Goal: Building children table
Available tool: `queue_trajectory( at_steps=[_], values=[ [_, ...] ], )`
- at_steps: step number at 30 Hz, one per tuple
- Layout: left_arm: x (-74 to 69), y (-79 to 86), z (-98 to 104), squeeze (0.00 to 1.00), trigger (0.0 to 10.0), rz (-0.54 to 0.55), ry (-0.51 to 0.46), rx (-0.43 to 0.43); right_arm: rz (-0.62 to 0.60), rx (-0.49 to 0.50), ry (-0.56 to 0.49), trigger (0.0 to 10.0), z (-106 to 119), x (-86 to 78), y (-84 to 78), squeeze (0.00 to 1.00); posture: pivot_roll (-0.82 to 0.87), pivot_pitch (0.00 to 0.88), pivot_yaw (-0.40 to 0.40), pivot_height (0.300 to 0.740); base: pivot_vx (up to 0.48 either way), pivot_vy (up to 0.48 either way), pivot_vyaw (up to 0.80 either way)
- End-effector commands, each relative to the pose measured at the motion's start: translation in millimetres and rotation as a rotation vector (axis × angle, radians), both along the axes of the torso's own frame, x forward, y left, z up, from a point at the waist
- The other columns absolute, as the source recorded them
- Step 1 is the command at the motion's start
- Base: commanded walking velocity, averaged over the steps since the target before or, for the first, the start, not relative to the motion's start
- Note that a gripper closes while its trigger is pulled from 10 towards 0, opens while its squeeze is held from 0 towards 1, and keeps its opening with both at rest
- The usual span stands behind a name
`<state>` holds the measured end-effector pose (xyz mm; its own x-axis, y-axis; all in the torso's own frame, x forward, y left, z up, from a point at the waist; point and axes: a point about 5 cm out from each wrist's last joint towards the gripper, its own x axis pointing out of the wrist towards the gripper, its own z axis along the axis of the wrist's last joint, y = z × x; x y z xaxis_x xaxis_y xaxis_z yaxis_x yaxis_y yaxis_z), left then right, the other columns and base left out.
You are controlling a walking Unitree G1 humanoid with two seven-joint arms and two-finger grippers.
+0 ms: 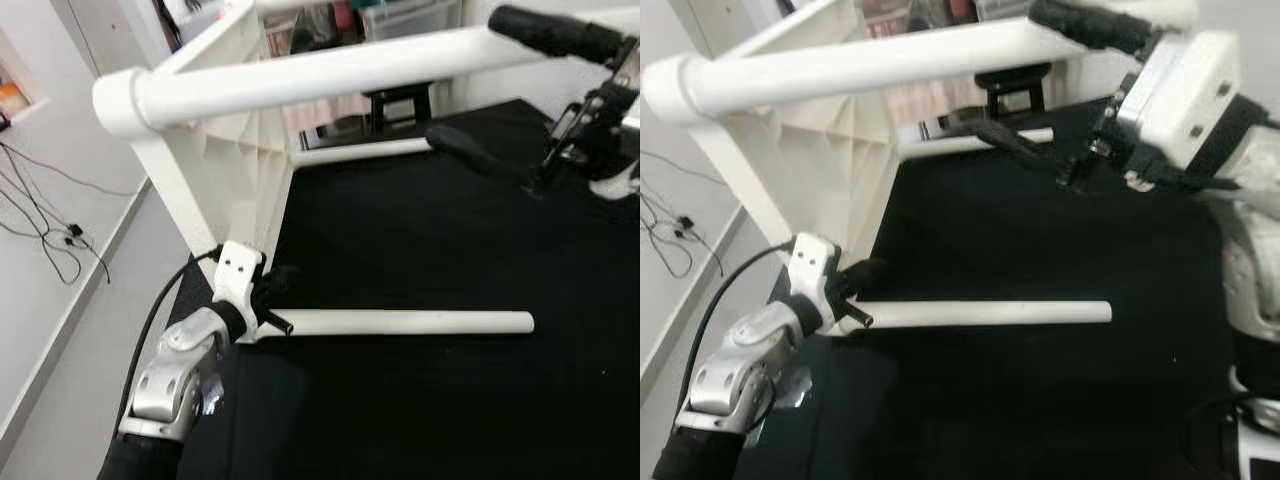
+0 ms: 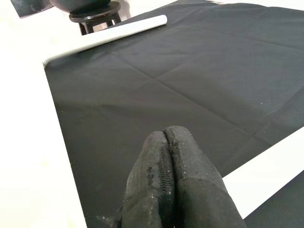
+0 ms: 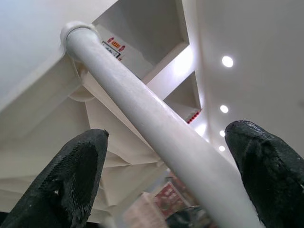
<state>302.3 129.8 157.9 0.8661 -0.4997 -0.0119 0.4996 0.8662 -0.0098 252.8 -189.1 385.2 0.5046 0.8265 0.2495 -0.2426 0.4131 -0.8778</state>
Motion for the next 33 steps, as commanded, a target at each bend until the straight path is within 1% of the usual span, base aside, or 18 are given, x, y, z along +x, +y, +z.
queue_trajectory(
  at_steps=[1,2,3,4,6,7,9,10,12,13,16,20,21,22,28,33],
  values=[
    [1.7,4.3,-2,0.0,10.0,0.024,0.009,-0.009,-0.059,-0.089,-0.084,10.0,2,8.0,9.0,0.0,-0.18,0.0,0.178,0.74,0.0,0.0,0.0],
    [1.7,4.3,-2,0.0,10.0,0.024,0.009,-0.009,-0.059,-0.089,-0.084,10.0,2,8.0,9.0,0.0,-0.18,0.0,0.178,0.74,0.0,0.0,0.0],
    [2.0,3.8,-2,0.0,10.0,0.026,0.009,-0.011,-0.105,-0.132,-0.124,10.0,5,13.0,10.2,0.0,-0.18,0.0,0.176,0.74,0.0,0.0,0.0],
    [2.0,3.8,-2,0.0,10.0,0.026,0.009,-0.011,-0.105,-0.132,-0.124,10.0,5,13.0,10.2,0.0,-0.18,0.0,0.176,0.74,0.0,0.0,0.0],
    [1.2,2.1,-3,0.0,10.0,0.031,0.012,-0.025,-0.198,-0.202,-0.185,10.0,11,22.6,7.9,0.0,-0.19,0.0,0.168,0.74,0.0,0.0,0.0],
    [1.2,2.1,-3,0.0,10.0,0.031,0.012,-0.025,-0.198,-0.202,-0.185,10.0,11,22.6,7.9,0.0,-0.19,0.0,0.168,0.74,0.0,0.0,0.0],
    [-0.3,1.4,-4,0.0,10.0,0.038,0.014,-0.037,-0.271,-0.285,-0.22,10.0,15,28.7,5.0,0.0,-0.19,0.0,0.162,0.74,0.0,0.0,0.0],
    [-0.3,1.4,-4,0.0,10.0,0.038,0.014,-0.037,-0.271,-0.285,-0.22,10.0,15,28.7,5.0,0.0,-0.19,0.0,0.162,0.74,0.0,0.0,0.0],
    [-0.9,1.1,-5,0.0,10.0,0.045,0.015,-0.045,-0.312,-0.358,-0.233,10.0,15,33.3,4.3,0.0,-0.2,0.0,0.153,0.74,0.0,0.0,0.0],
    [-0.9,1.1,-5,0.0,10.0,0.045,0.015,-0.045,-0.312,-0.358,-0.233,10.0,15,33.3,4.3,0.0,-0.2,0.0,0.153,0.74,0.0,0.0,0.0],
    [-0.9,0.2,-5,0.0,10.0,0.053,0.014,-0.06,-0.371,-0.412,-0.248,10.0,17,39.7,1.1,0.0,-0.21,0.0,0.143,0.74,0.0,0.0,0.0],
    [-1.2,0.3,-6,0.0,10.0,0.06,0.016,-0.07,-0.406,-0.411,-0.263,10.0,20,43.1,-0.9,0.0,-0.21,0.0,0.14,0.74,0.0,0.0,0.0],
    [-1.7,0.5,-7,0.0,10.0,0.063,0.019,-0.073,-0.425,-0.4,-0.279,4.6,23,45.1,-2.0,0.0,-0.21,0.0,0.137,0.74,0.0,0.0,0.0],
    [-2.3,0.8,-8,0.0,10.0,0.067,0.022,-0.074,-0.434,-0.39,-0.289,0.0,24,46.1,-2.5,0.0,-0.21,0.0,0.134,0.74,0.0,0.0,0.0],
    [-2.8,1.6,-9,0.0,10.0,0.079,0.026,-0.079,-0.444,-0.376,-0.303,0.0,26,48.4,-3.4,0.0,-0.21,0.0,0.131,0.74,0.0,0.0,0.0],
    [-1.3,7.3,-9,0.0,10.0,0.102,0.027,-0.074,-0.446,-0.38,-0.292,0.0,22,50.5,-4.8,0.0,-0.21,0.0,0.129,0.74,0.0,0.0,0.0]
  ],
)
